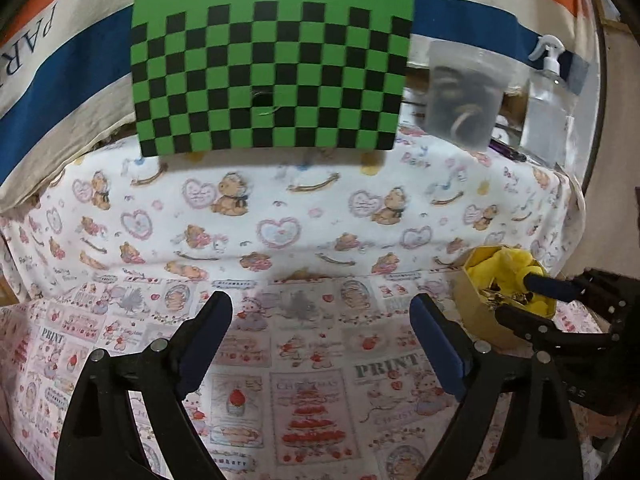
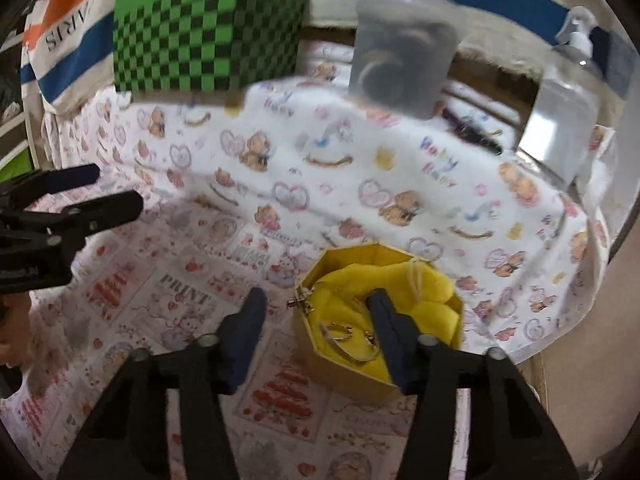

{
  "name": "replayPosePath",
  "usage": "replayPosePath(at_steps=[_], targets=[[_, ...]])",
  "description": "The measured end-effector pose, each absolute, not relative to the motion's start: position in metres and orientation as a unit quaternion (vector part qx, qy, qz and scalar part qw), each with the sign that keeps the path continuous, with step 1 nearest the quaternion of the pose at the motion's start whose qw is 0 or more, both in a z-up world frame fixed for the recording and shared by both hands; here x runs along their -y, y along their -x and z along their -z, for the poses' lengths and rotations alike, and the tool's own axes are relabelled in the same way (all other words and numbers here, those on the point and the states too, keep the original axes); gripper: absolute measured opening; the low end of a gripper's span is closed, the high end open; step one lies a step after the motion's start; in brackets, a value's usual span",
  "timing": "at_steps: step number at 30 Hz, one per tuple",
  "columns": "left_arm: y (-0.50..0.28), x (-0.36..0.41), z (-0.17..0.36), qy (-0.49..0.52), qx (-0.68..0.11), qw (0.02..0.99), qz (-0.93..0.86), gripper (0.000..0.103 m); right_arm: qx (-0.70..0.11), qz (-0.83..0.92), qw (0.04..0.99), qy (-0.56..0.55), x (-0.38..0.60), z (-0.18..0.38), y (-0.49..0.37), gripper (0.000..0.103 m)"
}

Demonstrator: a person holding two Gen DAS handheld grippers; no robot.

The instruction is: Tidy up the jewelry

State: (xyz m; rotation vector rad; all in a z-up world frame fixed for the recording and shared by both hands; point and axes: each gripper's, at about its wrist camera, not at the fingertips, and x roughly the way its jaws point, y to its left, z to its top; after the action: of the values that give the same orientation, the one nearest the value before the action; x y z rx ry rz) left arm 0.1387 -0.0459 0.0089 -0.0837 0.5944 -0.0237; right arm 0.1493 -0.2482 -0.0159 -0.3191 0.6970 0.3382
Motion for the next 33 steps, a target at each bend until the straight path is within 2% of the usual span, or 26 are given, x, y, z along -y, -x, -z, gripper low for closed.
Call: replayPosePath(at_steps=[4, 10, 16, 33], targets=[[-0.139, 0.036, -0.005, 0.067, -0.296, 0.953, 0.011, 0.089, -0.352, -0.162, 0.910, 0.147, 0.249, 0.023, -0.159, 0.039], [-0.141, 0.032, -0.003, 0.071, -0.298, 0.952, 0.002, 0.089, -0.364, -0.189, 0.903, 0.129, 0.251, 0.026, -0.166, 0.025], [-0.140, 0.034, -0.003, 0.067, -0.296, 0.953, 0.006, 0.089, -0.364, -0.189, 0.903, 0.127, 0.243, 0.028, -0.167, 0.017], [-0.142, 0.042, 0.003, 0.053, -0.302, 0.952, 0.024, 0.089, -0.331, -0.156, 0.927, 0.078, 0.281, 0.003, -0.165, 0.016]])
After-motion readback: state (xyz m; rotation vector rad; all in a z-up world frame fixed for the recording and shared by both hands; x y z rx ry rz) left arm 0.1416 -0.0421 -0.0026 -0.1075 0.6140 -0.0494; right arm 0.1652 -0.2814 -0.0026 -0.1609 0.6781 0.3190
